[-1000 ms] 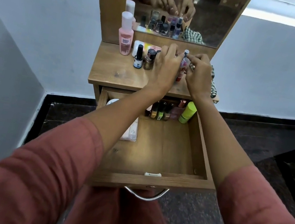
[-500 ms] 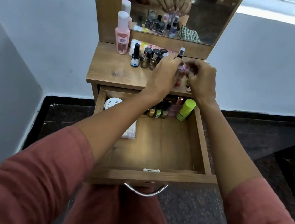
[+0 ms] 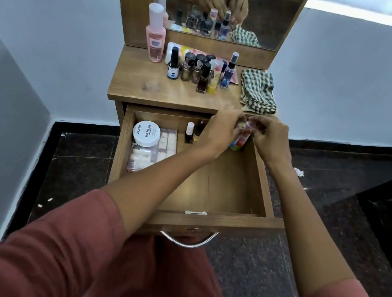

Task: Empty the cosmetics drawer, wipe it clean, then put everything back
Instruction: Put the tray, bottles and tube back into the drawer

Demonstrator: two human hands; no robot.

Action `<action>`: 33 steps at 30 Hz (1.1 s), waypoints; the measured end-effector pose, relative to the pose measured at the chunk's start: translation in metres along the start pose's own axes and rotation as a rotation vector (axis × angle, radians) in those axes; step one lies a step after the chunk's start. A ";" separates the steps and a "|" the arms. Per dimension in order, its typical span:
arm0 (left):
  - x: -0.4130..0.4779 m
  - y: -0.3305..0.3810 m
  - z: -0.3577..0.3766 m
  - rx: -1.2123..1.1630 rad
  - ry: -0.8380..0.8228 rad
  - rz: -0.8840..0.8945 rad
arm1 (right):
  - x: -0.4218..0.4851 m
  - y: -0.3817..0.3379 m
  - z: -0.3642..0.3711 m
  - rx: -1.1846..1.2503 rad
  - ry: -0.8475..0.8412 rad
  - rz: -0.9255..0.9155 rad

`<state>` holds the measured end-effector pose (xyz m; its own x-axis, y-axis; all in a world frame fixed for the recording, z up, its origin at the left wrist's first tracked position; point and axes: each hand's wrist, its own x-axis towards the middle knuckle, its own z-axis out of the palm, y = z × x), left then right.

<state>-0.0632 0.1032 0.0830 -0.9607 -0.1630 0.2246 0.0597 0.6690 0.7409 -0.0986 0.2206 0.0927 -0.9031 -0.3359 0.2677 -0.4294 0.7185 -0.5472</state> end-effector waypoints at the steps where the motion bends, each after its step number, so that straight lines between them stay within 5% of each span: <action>1: 0.000 -0.003 0.004 0.017 -0.017 -0.013 | -0.003 0.004 0.003 -0.013 -0.020 0.019; 33: -0.001 -0.016 0.036 -0.043 0.030 -0.061 | -0.003 0.023 0.023 -0.030 0.070 0.125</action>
<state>-0.0731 0.1189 0.0477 -0.9543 -0.2251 0.1966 0.0132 0.6253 0.7803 -0.1059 0.2246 0.0610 -0.9462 -0.2002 0.2543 -0.3124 0.7701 -0.5562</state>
